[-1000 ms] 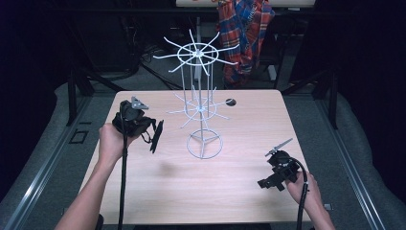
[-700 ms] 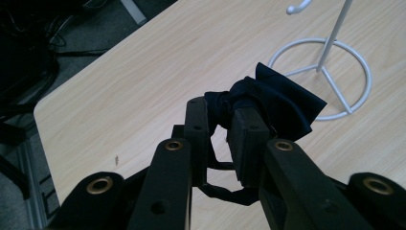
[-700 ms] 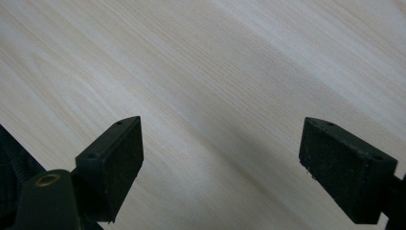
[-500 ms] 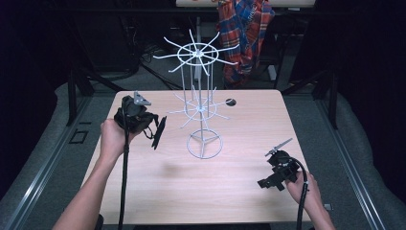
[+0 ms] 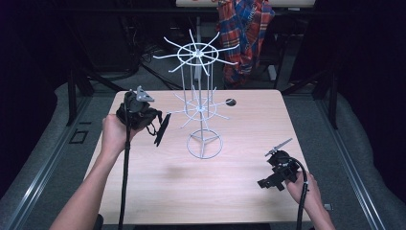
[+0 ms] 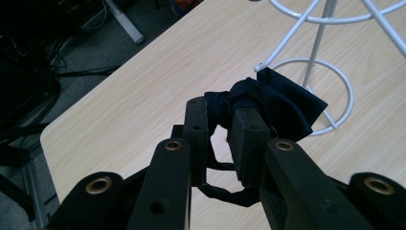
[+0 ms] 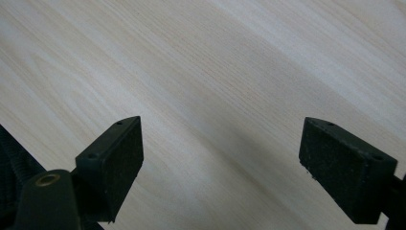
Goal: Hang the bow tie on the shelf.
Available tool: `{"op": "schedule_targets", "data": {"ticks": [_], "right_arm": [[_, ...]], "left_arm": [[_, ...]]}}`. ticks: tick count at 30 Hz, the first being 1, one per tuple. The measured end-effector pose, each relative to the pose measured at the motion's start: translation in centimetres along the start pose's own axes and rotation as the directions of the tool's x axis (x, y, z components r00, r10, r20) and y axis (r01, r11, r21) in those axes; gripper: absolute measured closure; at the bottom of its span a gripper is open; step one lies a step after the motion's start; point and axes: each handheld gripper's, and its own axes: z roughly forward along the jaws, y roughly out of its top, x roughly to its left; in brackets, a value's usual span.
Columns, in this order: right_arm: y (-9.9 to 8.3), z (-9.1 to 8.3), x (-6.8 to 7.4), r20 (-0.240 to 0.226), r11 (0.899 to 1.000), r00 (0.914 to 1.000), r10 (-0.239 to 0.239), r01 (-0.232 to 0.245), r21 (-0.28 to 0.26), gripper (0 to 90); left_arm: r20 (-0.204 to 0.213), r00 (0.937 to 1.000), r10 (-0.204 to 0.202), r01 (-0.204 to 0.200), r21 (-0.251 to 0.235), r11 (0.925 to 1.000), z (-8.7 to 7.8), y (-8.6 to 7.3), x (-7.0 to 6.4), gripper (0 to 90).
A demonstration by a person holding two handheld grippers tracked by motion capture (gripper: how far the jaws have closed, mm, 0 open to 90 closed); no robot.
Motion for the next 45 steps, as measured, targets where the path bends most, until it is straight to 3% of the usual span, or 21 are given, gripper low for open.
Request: {"op": "schedule_targets", "data": {"ticks": [22,45], "right_arm": [[0.0,-0.1,-0.1,0.009,1.000,0.9999,-0.009,0.009,0.005,15.1],[-0.1,-0.1,-0.1,0.004,1.000,1.0000,-0.006,0.006,0.005,15.1]], "left_arm": [[0.040,0.9970,0.066,-0.067,0.030,0.9973,1.0,1.9,-0.6,78.1],[0.054,0.9937,0.099,-0.101,0.051,0.9936,2.2,3.8,-0.4,76.1]]}}
